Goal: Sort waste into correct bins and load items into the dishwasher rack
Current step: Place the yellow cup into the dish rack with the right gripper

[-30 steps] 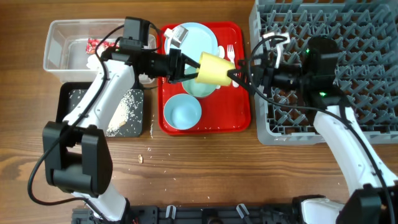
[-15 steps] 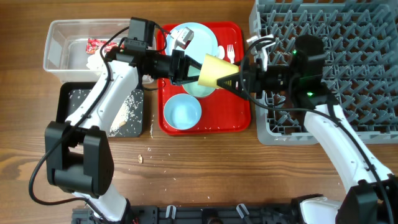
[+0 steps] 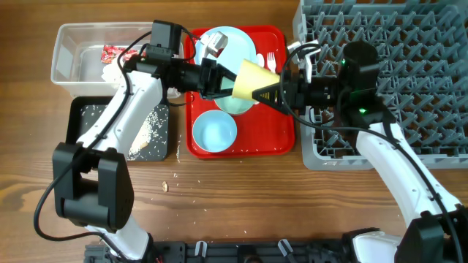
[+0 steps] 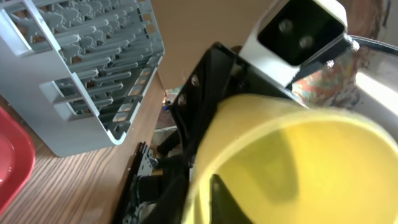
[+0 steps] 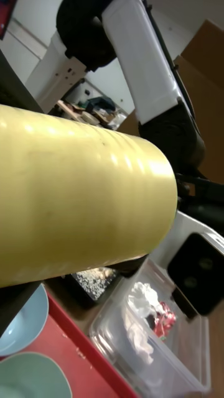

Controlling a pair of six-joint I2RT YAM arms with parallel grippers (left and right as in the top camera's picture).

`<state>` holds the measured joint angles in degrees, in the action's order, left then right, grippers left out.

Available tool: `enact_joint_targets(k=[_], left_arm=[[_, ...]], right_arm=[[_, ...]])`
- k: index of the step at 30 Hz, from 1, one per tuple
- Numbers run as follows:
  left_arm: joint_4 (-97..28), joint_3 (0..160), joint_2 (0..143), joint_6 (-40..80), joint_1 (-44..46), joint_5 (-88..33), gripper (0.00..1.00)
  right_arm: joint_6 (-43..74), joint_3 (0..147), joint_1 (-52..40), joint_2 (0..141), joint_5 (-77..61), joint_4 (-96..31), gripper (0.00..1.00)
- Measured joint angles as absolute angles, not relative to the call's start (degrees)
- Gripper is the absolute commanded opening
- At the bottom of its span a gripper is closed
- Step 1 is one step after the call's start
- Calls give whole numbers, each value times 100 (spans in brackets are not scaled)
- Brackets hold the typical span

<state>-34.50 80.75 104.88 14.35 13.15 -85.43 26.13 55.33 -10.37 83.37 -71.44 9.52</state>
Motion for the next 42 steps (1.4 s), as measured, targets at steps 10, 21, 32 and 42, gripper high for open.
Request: enact_joint_targets(k=[10, 21, 32, 42], left_arm=[[-3450, 8075, 10488, 1431, 1319, -8385, 37], [-3579, 8075, 10488, 1428, 1319, -6158, 38], [-4080, 8075, 10488, 1428, 1319, -3452, 43], [-4095, 8075, 10488, 1428, 1319, -2978, 43]], right_arm=[[2613, 5537, 211, 8335, -6947, -25, 48], [1798, 5867, 631, 7496, -4353, -4018, 48], [1627, 6508, 294, 7083, -1479, -6114, 48], [1710, 6510, -132, 8326, -676, -6539, 59]])
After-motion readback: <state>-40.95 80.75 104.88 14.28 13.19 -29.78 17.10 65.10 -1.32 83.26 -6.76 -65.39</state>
